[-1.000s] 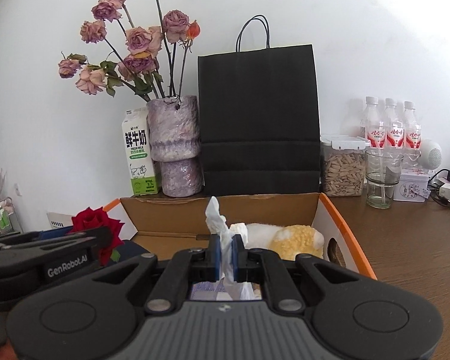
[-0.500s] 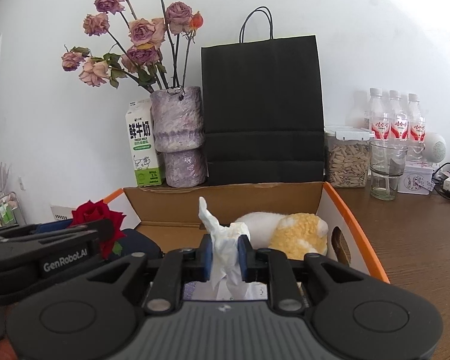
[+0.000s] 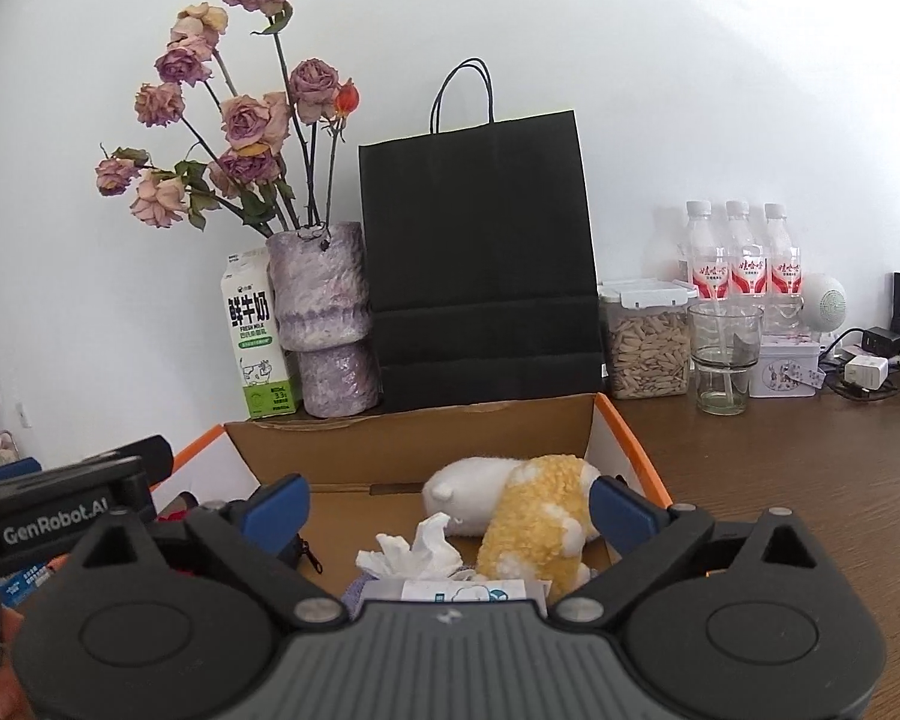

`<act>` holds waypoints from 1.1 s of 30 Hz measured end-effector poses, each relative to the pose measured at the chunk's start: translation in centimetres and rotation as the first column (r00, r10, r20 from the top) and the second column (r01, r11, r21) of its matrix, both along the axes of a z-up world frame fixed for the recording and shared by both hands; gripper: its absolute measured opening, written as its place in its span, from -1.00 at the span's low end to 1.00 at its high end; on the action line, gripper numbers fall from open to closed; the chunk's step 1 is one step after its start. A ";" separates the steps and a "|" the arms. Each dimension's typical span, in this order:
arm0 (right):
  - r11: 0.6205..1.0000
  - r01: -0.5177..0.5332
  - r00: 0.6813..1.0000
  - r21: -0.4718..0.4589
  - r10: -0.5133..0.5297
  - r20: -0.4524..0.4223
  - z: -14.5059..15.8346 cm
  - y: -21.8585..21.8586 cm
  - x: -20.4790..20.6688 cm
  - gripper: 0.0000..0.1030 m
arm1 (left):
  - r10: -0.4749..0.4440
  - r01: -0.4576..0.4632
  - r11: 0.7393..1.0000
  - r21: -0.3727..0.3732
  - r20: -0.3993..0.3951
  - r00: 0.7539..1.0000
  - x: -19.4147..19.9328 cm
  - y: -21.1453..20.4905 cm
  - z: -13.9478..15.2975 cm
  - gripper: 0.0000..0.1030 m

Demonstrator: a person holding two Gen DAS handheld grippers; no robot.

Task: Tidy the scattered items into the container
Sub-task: 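Carry the rose and tissue into the box and open both grippers, then withdraw both grippers from the box back over the table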

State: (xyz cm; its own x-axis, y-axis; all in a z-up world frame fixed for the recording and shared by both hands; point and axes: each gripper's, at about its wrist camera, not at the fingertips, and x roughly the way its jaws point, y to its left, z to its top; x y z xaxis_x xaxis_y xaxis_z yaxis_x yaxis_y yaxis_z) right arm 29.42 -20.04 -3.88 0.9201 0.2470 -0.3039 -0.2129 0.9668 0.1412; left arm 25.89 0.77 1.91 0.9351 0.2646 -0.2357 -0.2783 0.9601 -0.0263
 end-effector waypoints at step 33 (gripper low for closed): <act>0.992 0.012 0.999 -0.126 -0.018 -0.040 -2.3 -1.9 -5.0 1.00 | -0.011 0.011 1.000 -0.023 -0.034 0.999 -6.1 2.1 -2.4 1.00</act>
